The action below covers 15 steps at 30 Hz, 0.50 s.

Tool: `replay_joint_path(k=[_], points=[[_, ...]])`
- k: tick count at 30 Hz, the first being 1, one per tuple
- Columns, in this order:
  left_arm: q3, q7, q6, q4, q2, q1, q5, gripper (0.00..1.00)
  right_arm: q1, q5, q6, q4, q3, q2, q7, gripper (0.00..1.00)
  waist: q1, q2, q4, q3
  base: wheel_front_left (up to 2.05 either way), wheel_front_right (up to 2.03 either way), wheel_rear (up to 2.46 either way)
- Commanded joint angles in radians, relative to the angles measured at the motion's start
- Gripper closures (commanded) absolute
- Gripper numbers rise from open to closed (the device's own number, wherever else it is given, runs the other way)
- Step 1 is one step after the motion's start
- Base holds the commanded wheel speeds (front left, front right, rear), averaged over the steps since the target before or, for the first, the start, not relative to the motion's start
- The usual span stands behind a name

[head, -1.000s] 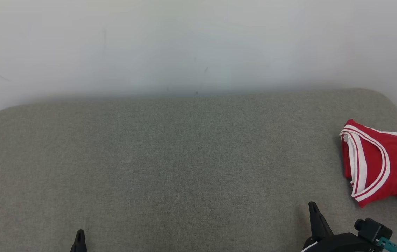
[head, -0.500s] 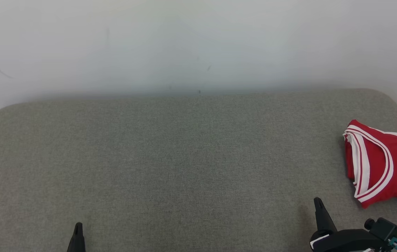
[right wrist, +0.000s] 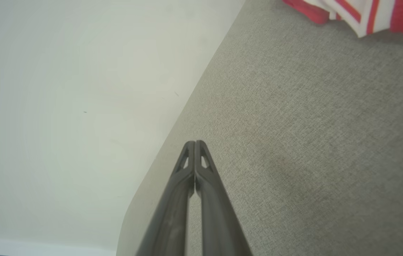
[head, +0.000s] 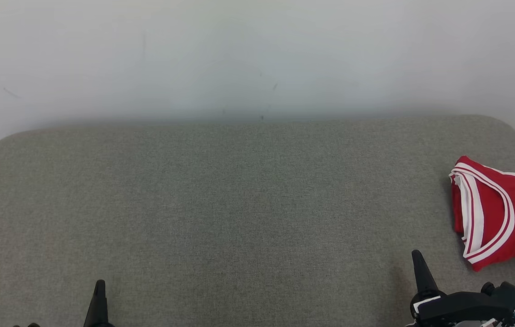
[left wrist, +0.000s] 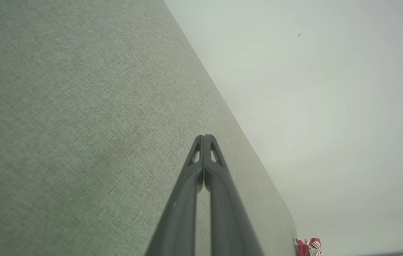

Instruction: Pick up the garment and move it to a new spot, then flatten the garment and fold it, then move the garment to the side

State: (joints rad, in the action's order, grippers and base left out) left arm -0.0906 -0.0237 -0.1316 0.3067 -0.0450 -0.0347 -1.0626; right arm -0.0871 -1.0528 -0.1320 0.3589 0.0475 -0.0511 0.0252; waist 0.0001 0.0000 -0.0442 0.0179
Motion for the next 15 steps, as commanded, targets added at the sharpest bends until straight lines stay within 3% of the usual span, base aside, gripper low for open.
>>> replay_joint_path(k=[1,15], points=[[-0.003,0.006,0.001,-0.015,-0.005,-0.024,-0.033,1.00,-0.021,-0.030,0.001,-0.018,0.005,0.001,-0.008,1.00,-0.0001,0.0000,0.001,-0.001,0.00,0.00,0.00],[-0.009,0.044,0.001,-0.029,-0.006,-0.041,-0.174,1.00,-0.021,-0.176,0.001,-0.046,0.022,0.001,-0.044,1.00,-0.0001,0.0000,0.011,-0.005,0.00,0.00,0.00]])
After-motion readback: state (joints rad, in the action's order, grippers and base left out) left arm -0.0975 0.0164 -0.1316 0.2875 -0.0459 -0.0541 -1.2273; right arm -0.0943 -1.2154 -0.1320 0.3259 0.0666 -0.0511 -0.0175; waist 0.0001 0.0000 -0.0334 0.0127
